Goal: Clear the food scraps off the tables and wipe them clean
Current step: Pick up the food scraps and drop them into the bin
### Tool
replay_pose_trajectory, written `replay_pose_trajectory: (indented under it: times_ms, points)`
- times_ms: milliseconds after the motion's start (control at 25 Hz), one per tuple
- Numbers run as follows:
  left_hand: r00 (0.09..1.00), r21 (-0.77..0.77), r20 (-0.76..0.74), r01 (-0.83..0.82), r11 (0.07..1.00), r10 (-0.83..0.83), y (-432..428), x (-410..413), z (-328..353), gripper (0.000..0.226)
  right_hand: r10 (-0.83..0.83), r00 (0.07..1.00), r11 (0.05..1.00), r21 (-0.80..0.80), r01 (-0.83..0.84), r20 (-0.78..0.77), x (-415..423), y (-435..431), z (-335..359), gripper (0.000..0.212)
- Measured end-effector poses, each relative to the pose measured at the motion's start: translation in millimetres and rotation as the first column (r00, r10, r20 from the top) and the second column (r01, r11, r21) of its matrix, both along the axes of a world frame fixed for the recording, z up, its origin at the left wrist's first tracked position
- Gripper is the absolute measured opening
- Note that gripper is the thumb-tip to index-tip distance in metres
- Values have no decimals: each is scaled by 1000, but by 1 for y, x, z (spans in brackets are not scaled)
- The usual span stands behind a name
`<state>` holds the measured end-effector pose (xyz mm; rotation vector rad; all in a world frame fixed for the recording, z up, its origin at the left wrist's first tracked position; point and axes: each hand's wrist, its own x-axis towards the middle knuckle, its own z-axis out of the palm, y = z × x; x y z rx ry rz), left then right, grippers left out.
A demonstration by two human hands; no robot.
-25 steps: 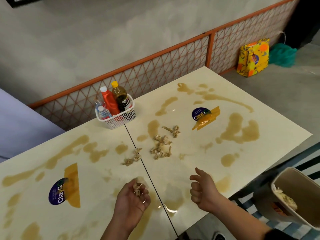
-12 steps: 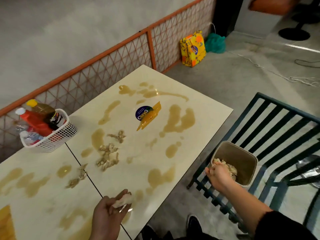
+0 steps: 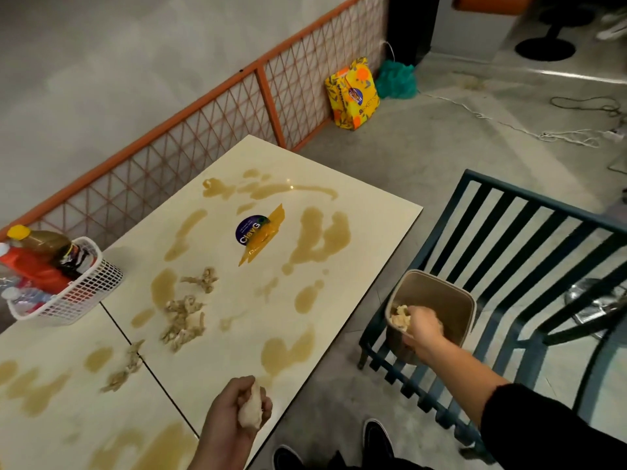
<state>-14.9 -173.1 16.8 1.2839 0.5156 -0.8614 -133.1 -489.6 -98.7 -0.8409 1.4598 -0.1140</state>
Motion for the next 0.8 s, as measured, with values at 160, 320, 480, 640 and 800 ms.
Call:
replay_pose_trajectory:
  times_ms: [160,320,480,640,800]
  points:
    - [925,194,236,256,947,-299,-38,-17,-4,33,130,920,861,418,-290,371,-6,79,49,43]
    - [233,777,449,374,505,-863,-65,-42,-20,41,-32,826,644,643,-414,563,0,129,77,62]
    - [-171,928,353,189,321,-920,-86,-54,-19,39,-136,820,720,624,-304,556,3,110,73,47]
    - [-122,830,538,250,498,-834,-97,-51,-16,24,-93,818,819,511,-261,568,0,105,70,33]
    - [-72,817,562,207,539,-824,-95,-38,-8,32,-115,809,837,495,-233,576,3,115,62,38]
